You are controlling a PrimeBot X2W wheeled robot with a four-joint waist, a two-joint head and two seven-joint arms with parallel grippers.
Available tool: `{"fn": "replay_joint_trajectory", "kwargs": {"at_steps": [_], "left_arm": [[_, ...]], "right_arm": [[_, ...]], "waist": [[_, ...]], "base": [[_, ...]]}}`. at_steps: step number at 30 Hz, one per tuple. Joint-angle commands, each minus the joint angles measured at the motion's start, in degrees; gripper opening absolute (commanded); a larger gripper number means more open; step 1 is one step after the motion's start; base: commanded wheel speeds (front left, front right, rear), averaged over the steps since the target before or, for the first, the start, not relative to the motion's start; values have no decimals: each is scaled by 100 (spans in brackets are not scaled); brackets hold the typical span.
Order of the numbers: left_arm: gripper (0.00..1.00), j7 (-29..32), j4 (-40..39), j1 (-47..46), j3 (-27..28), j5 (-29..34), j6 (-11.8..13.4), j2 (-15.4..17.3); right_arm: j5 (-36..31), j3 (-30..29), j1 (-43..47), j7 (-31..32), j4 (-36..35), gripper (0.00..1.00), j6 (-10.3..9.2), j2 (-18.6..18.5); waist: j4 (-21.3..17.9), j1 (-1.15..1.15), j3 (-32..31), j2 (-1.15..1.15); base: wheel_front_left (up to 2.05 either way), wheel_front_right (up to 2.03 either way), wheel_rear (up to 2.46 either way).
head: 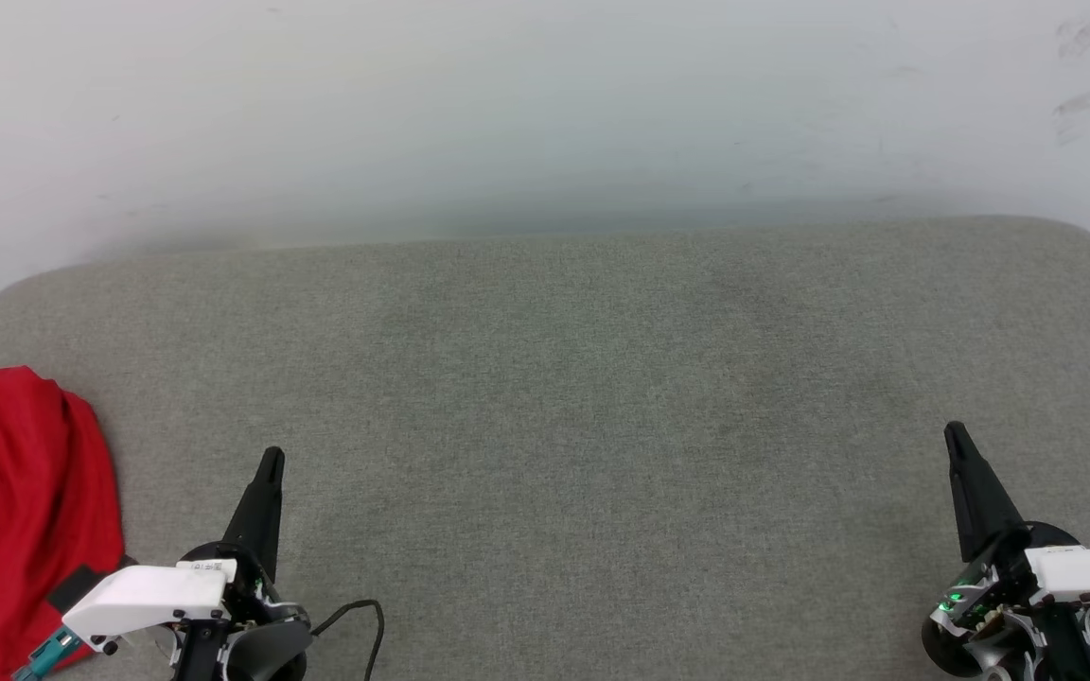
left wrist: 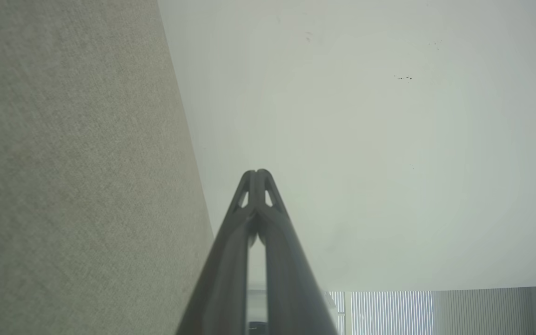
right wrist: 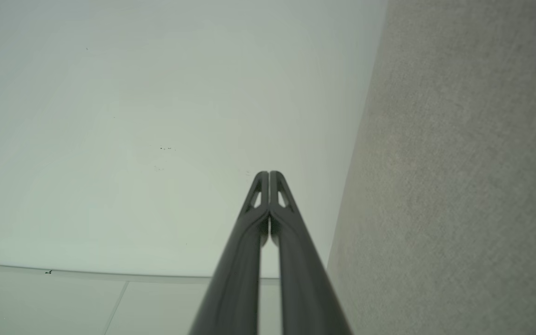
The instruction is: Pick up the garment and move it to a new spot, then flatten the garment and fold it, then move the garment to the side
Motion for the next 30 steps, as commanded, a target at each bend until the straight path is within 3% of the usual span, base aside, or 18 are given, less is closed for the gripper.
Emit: {"fn": "replay_joint_trajectory", "kwargs": {"at_steps": [1, 11, 12, 30], "left_arm": [[0, 13, -3, -32, 9, 9, -17, -15], [0, 13, -3, -32, 10, 9, -17, -15], [100, -1, 17, 7, -10, 0, 1, 0], [100, -468, -439, 60, -409, 240, 5, -3]], "right_arm": [[-28, 2, -75, 7, 5, 0, 0, 20], [-27, 3, -75, 8, 5, 0, 0, 20], [1, 1, 10, -1, 13, 100, 1, 0], [-264, 148, 221, -370, -436, 100, 0, -71]], "waist": [[0, 0, 0, 0], [0, 0, 0, 0], [0, 0, 0, 0], [-13, 0, 1, 0]], "base": [[0, 0, 0], [0, 0, 0], [0, 0, 0], [0, 0, 0]]}}
